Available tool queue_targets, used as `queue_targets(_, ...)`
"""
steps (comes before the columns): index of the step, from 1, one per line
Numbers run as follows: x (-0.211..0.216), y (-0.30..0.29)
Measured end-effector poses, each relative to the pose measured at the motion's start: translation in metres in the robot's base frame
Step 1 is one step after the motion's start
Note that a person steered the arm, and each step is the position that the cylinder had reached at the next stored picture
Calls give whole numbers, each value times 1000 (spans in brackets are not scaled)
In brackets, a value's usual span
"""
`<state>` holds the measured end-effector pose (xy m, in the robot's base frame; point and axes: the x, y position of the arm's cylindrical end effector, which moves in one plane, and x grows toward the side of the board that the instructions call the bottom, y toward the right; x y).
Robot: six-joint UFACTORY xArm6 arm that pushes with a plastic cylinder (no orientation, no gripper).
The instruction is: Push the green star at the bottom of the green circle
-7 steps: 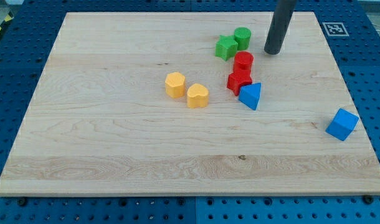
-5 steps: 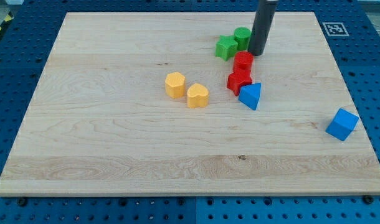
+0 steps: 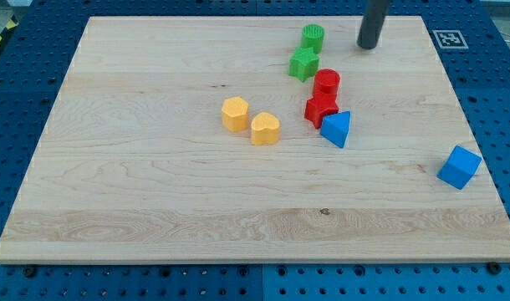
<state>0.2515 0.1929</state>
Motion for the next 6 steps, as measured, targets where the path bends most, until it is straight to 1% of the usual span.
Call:
queue_targets(1,-51,-28)
queue_targets(2,-57,-105)
queue_targets(3,-37,-182)
queue_targets(4,2,-221)
queue_targets(5,41,-224)
queue_targets(6,46,-209)
